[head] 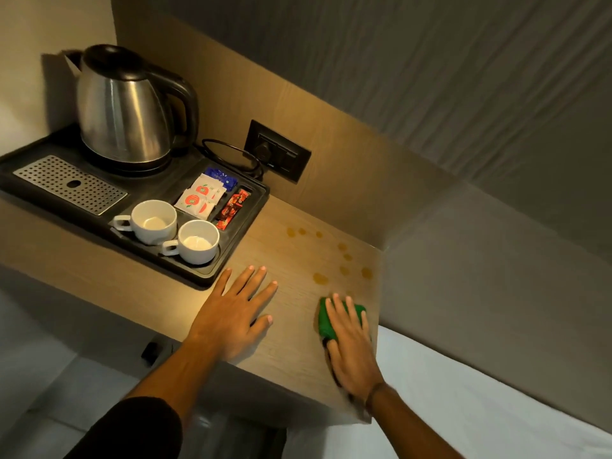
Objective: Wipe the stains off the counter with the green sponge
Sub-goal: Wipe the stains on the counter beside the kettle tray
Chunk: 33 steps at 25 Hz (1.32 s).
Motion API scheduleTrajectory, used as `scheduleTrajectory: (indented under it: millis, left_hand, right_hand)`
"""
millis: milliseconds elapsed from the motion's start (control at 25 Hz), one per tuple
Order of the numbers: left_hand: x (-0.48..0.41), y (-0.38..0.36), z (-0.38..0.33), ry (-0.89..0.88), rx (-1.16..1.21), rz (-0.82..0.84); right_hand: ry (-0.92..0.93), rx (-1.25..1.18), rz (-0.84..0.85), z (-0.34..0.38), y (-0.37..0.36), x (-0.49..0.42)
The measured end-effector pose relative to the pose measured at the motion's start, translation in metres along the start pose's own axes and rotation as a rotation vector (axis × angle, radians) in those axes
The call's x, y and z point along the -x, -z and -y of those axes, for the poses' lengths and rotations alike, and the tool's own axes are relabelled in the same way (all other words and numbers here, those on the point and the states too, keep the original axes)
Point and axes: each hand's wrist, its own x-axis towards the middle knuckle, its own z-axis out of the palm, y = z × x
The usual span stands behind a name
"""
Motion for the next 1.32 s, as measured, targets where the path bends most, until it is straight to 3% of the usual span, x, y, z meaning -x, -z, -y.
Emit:
scheduleTrajectory:
  millis: [80, 240, 400, 480, 600, 800, 960, 1080, 1160, 1320]
  left_hand:
    - [-0.001, -0.003, 0.000, 0.016, 0.026, -0.015]
    - [-0.003, -0.013, 0.003, 0.005, 0.040, -0.069]
    - [-0.004, -0.018, 0.007, 0.029, 0.059, -0.085]
    - [-0.005, -0.020, 0.005, 0.018, 0.056, -0.065]
    - [-0.004, -0.020, 0.007, 0.020, 0.035, -0.073]
    - [-0.002, -0.016, 0.004, 0.036, 0.051, -0.072]
    - [-0.003, -0.014, 0.003, 0.031, 0.035, -0.056]
    - [-0.003, -0.012, 0.003, 0.036, 0.028, -0.043]
    - [-0.002, -0.010, 0.000, 0.042, 0.023, -0.034]
    - [-0.004, -0.009, 0.001, 0.044, 0.019, -0.029]
  right_hand:
    - [0.020, 0.009, -0.008, -0.028, 0.008, 0.012]
    - [-0.202, 0.016, -0.051, -0.035, 0.025, -0.057]
    - [-0.010, 0.010, -0.029, -0.048, 0.014, -0.039]
    - [-0.084, 0.003, -0.061, -0.064, 0.024, -0.056]
    - [-0.341, 0.040, -0.090, -0.049, 0.033, -0.122]
    - [-0.075, 0.029, -0.063, -0.074, 0.024, -0.091]
    - [-0.351, 0.044, -0.105, -0.063, 0.031, -0.153]
    - [-0.077, 0.034, -0.073, -0.059, 0.017, -0.136]
    - [-0.008, 0.003, -0.048, -0.075, 0.020, -0.110]
    - [-0.299, -0.001, -0.093, -0.052, 0.033, -0.165]
